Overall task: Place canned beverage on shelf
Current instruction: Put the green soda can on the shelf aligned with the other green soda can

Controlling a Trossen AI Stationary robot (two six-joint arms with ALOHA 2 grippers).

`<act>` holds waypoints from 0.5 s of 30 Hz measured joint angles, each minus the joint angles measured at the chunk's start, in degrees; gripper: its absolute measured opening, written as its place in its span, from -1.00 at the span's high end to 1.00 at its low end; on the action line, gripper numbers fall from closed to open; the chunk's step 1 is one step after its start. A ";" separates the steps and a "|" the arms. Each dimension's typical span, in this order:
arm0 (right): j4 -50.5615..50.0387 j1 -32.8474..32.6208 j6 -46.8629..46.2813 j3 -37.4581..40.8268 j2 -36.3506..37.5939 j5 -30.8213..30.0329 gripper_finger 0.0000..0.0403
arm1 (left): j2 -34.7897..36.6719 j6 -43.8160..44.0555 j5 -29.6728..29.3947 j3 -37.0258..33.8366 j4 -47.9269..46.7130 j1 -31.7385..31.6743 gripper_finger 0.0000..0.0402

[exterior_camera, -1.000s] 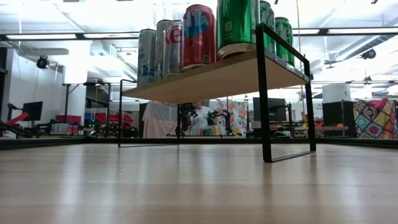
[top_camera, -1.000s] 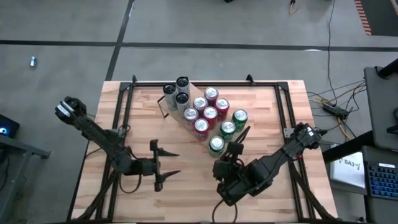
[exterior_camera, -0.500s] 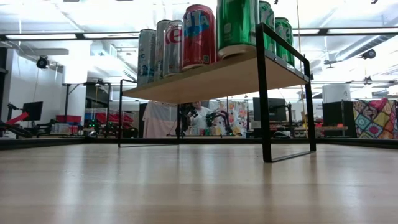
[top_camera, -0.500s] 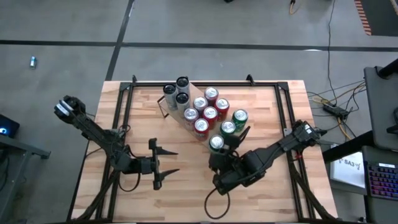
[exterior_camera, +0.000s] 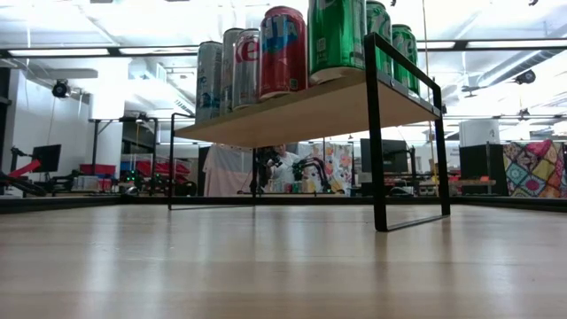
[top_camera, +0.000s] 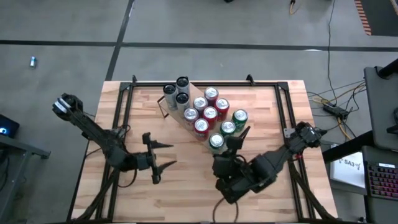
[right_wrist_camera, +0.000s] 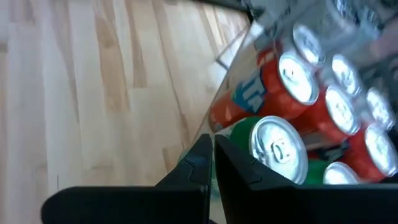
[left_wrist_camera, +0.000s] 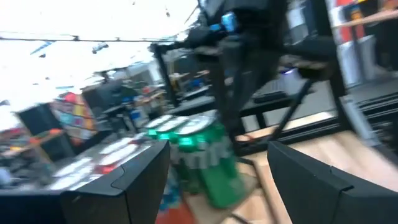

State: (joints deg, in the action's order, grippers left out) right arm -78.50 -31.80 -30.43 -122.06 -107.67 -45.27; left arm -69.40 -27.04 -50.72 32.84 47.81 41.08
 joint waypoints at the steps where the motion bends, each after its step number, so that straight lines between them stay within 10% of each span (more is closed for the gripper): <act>1: 0.02 -0.62 1.18 -0.14 0.25 -0.85 0.96 | 0.75 -1.60 -0.76 0.00 -0.15 -0.01 -0.28; 15: 6.53 1.68 17.70 0.09 9.38 2.87 0.96 | 13.98 -12.95 0.56 0.00 -7.39 -1.91 -0.28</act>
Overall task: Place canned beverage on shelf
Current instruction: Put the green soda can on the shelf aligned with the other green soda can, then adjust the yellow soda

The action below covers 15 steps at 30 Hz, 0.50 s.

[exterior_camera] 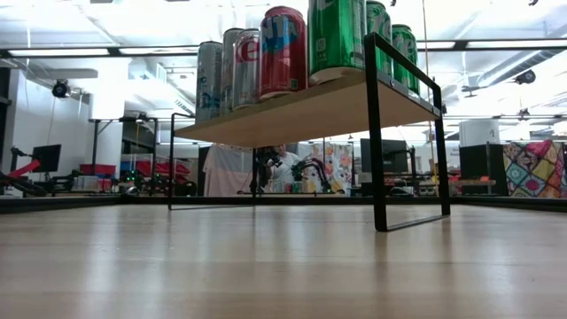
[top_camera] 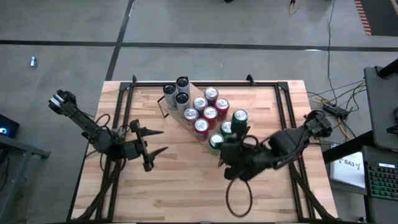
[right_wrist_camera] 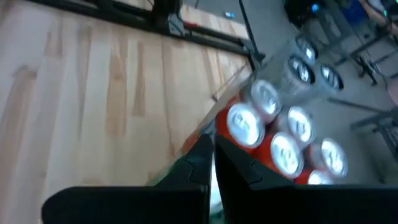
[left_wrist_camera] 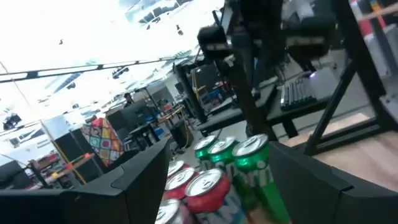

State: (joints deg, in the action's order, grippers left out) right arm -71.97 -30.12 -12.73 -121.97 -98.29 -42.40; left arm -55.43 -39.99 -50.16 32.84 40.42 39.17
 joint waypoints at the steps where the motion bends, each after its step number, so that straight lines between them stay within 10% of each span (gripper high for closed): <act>1: 1.27 0.74 2.10 0.07 0.49 0.79 0.96 | 0.80 0.02 0.14 0.00 -1.42 -0.52 -0.28; 15: 25.17 25.24 18.43 0.16 1.76 30.50 0.96 | 10.59 6.21 4.36 0.34 -14.62 -14.20 -0.28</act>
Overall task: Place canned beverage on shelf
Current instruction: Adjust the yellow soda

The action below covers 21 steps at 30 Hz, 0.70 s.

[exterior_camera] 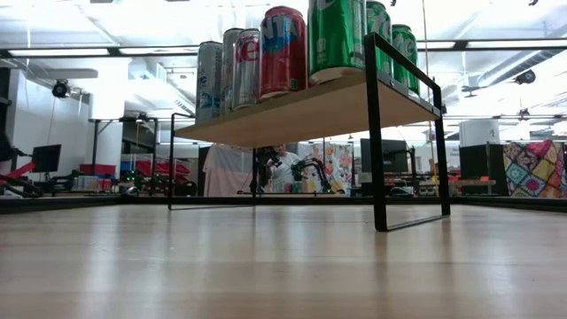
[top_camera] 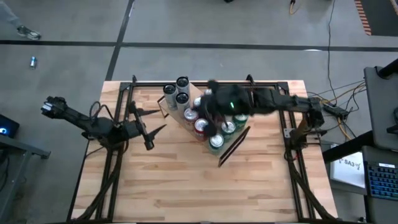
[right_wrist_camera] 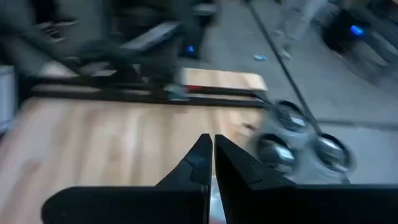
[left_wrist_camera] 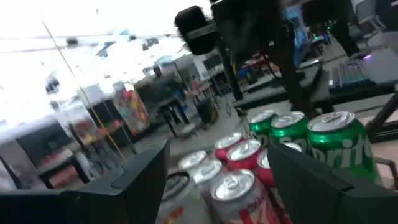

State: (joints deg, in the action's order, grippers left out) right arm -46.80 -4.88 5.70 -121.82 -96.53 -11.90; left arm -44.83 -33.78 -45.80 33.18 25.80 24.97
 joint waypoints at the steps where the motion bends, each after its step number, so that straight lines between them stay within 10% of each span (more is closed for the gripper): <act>1: 0.50 1.78 -0.69 0.02 -0.32 0.38 0.96 | 0.67 2.31 0.63 0.57 -2.40 -0.69 -0.28; 9: 1.18 11.81 -10.52 0.02 -2.31 0.10 0.95 | 2.77 13.12 9.01 6.63 -22.61 -4.11 -0.28; 21: 1.54 13.19 -11.08 0.02 -8.59 -6.70 0.95 | 6.82 11.58 9.00 2.29 -26.94 -4.41 -0.28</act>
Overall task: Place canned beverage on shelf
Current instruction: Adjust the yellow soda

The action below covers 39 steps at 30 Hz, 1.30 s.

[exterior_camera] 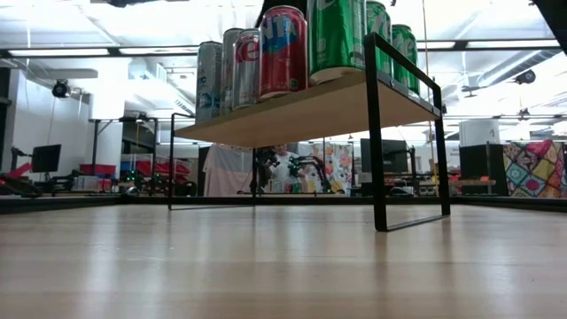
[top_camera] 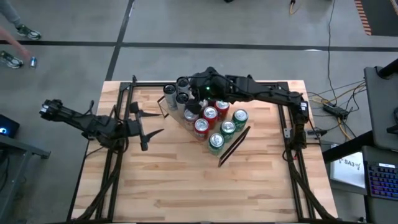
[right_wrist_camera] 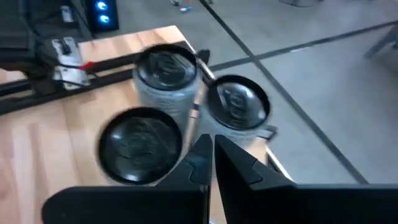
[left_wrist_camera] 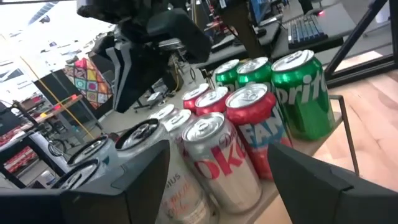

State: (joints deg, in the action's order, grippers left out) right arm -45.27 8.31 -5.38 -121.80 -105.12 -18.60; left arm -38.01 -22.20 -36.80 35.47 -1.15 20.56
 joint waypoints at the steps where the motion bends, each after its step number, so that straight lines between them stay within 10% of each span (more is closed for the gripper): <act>1: -0.40 0.07 -0.01 0.00 0.00 -0.75 0.95 | 0.39 0.02 -0.02 -0.32 -0.01 0.00 -0.28; 39: 1.20 -0.17 0.76 0.24 -2.06 0.54 0.96 | 0.88 -0.44 -0.24 -1.12 0.70 -0.04 -0.28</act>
State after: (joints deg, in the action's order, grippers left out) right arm -44.06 8.14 -4.62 -121.56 -107.18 -18.07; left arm -37.13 -22.63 -37.04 34.35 -0.45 20.51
